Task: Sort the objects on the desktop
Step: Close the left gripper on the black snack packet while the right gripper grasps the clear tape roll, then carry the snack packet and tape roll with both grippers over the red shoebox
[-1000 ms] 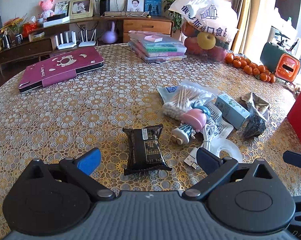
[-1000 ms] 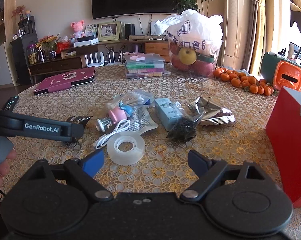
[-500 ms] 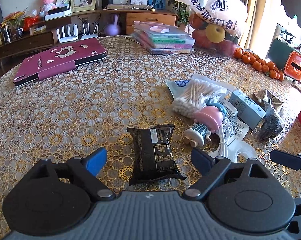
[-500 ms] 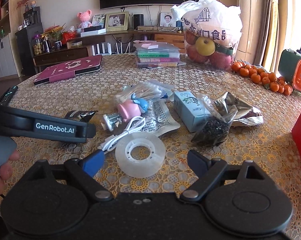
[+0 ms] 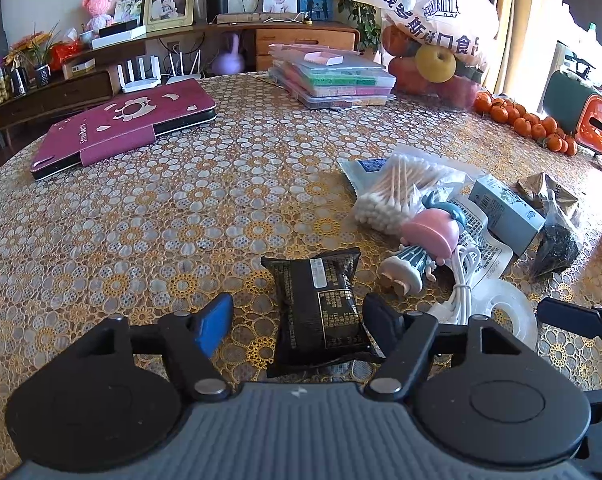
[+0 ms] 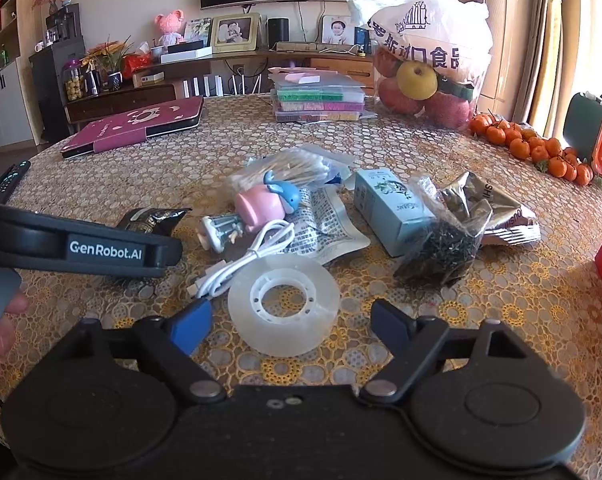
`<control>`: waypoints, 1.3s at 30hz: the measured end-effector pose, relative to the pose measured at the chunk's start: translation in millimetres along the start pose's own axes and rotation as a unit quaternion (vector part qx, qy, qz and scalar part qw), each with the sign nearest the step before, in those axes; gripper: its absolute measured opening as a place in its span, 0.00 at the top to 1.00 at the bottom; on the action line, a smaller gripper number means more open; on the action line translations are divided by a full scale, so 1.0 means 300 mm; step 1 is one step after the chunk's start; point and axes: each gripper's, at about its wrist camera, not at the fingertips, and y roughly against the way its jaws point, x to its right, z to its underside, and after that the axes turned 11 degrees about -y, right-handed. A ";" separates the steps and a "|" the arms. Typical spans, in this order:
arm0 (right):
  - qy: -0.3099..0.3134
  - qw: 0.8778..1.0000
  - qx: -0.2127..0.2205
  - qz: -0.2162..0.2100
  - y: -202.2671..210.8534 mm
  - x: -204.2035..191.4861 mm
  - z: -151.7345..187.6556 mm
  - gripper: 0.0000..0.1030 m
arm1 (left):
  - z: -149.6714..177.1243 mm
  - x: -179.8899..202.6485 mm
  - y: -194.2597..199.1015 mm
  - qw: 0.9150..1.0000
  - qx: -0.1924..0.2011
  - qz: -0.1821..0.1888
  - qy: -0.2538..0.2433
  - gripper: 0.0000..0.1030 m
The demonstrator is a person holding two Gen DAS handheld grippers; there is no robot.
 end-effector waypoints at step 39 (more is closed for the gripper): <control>-0.003 1.000 0.026 0.000 0.186 0.040 -0.025 0.44 | -0.033 0.132 0.218 0.998 0.034 0.038 -0.048 0.66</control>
